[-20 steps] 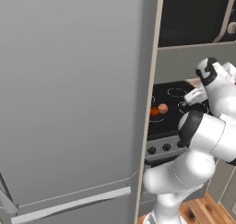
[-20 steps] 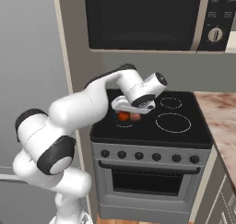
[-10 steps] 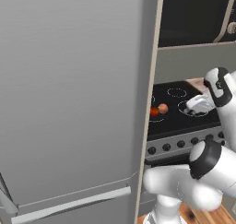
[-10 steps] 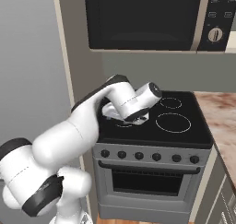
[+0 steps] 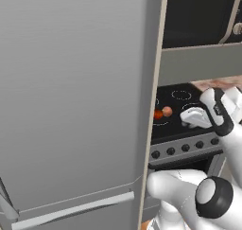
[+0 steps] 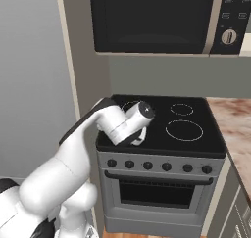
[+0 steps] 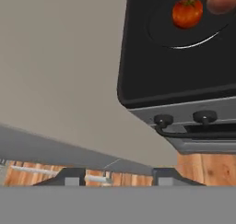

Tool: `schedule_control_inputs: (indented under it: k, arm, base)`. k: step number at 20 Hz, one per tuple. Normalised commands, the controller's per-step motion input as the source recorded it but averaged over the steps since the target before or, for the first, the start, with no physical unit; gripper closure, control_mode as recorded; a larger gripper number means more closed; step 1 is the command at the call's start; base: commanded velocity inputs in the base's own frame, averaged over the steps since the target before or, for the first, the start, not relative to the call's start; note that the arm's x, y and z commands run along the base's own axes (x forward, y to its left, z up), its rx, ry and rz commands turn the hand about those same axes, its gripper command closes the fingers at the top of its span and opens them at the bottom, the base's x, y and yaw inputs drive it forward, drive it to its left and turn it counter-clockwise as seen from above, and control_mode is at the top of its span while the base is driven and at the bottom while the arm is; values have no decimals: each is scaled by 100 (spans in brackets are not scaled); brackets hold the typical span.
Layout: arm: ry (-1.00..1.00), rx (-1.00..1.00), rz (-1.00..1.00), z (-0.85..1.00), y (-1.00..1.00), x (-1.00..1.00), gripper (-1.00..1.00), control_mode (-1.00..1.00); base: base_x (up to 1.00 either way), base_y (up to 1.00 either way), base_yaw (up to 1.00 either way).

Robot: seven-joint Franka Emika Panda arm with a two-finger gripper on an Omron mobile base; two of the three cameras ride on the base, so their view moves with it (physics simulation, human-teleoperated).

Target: Place the pan on the front left burner on the stove. Then place the tomato and the onion in the pan and turn on the front left burner.

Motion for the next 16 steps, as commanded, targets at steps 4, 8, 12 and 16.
schedule_control_inputs:
  k: [4, 8, 12, 16]
  arm:
    - [14, 6, -11, -17, -21, 41, 100, -100]
    - [22, 12, -10, -19, -20, 41, 100, -100]
    - [25, 15, -8, -26, -11, 21, 100, -100]
    - [16, 12, -4, -32, 0, 0, 100, -100]
  base:
    - [0, 0, 0]
    - [0, 0, 0]
    - [0, 0, 0]
    - [0, 0, 0]
